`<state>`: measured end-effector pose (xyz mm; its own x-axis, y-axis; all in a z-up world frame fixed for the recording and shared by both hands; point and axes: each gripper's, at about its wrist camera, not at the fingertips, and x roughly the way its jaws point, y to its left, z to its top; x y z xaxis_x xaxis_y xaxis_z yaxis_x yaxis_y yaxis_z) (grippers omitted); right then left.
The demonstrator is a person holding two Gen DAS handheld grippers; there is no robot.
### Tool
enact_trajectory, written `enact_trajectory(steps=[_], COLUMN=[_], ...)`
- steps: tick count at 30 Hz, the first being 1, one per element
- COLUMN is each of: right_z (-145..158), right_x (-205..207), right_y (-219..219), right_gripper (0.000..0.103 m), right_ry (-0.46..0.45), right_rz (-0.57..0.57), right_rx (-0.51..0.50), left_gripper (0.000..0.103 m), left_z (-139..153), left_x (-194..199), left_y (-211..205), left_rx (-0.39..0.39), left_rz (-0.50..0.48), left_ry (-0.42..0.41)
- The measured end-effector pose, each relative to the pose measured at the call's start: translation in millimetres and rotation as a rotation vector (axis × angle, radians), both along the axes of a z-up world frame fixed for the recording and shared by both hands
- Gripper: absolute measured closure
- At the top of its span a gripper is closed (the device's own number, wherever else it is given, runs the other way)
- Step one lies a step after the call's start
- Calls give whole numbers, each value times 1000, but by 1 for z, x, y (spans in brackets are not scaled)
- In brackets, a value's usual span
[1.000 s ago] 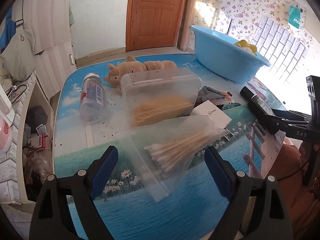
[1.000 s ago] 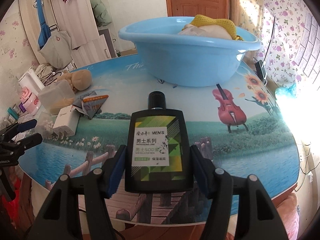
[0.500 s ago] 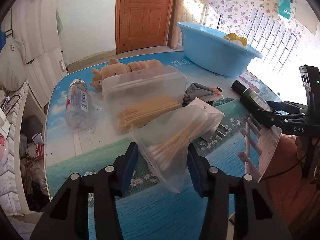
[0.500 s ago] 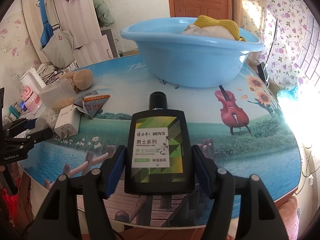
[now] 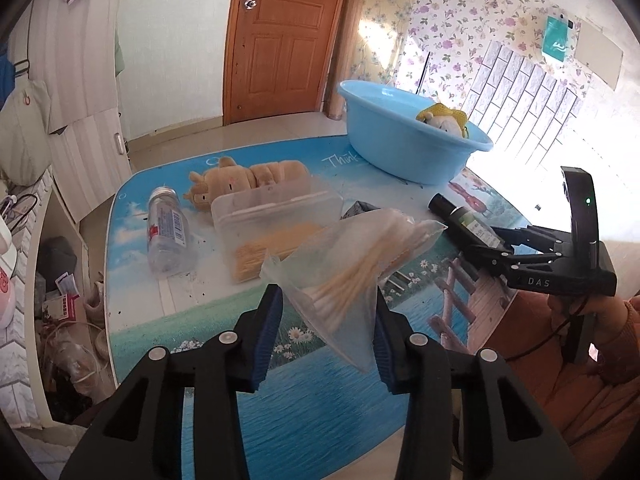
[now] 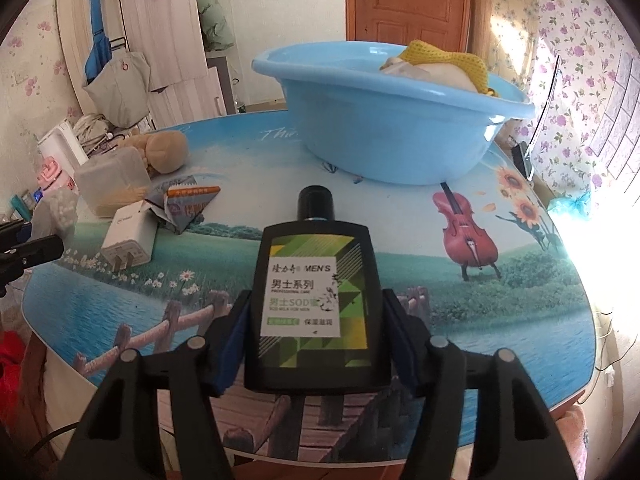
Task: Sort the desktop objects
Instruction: 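Grasp cotton-swab bag with left tool while right tool holds the shampoo bottle, then carry swab bag and shampoo bottle with both tools over the basin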
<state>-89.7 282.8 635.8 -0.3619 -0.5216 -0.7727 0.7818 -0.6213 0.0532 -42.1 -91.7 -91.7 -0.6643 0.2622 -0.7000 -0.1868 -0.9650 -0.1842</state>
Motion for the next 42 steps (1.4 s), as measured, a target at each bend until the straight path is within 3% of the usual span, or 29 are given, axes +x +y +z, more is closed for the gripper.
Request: enact_trajectory(steps=[11, 21, 42], right_z=[34, 80, 80], right_x=[10, 16, -88], right_y=[11, 18, 20], right_gripper=[42, 42, 42], right_ry=[51, 139, 109], right_rz=[42, 56, -101], right_rx=[-114, -199, -271], left_gripper=[62, 62, 60], left_z=[42, 73, 71], left_x=[-6, -51, -177], left_y=[14, 40, 142], left_rx=[2, 23, 4], left_rz=[-35, -83, -222], left_ry=[71, 124, 99])
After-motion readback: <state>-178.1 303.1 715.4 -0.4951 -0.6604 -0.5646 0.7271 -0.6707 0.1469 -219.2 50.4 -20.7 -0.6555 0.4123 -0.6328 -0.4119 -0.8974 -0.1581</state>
